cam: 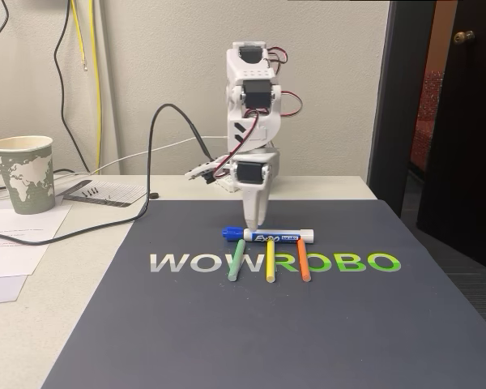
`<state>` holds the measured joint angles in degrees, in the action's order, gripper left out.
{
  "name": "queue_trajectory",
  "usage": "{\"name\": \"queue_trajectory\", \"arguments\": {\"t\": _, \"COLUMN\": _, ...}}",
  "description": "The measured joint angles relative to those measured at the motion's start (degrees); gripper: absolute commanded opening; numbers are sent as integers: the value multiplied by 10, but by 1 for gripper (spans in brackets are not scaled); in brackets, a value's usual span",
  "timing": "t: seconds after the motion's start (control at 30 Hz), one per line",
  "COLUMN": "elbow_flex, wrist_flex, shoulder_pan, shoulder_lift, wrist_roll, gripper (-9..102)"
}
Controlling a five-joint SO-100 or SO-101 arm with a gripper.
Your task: Pick up the blue marker.
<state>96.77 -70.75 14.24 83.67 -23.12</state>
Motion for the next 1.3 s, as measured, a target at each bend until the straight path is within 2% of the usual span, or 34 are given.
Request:
{"name": "queue_trajectory", "arguments": {"t": 0.53, "elbow_flex": 0, "wrist_flex": -9, "shoulder_pan": -19, "shoulder_lift": 0, "wrist_roll": 17, "gripper": 18}}
{"name": "queue_trajectory", "arguments": {"t": 1.3, "elbow_flex": 0, "wrist_flex": -14, "shoulder_pan": 15, "shoulder_lift": 0, "wrist_roll": -11, "gripper": 13}}
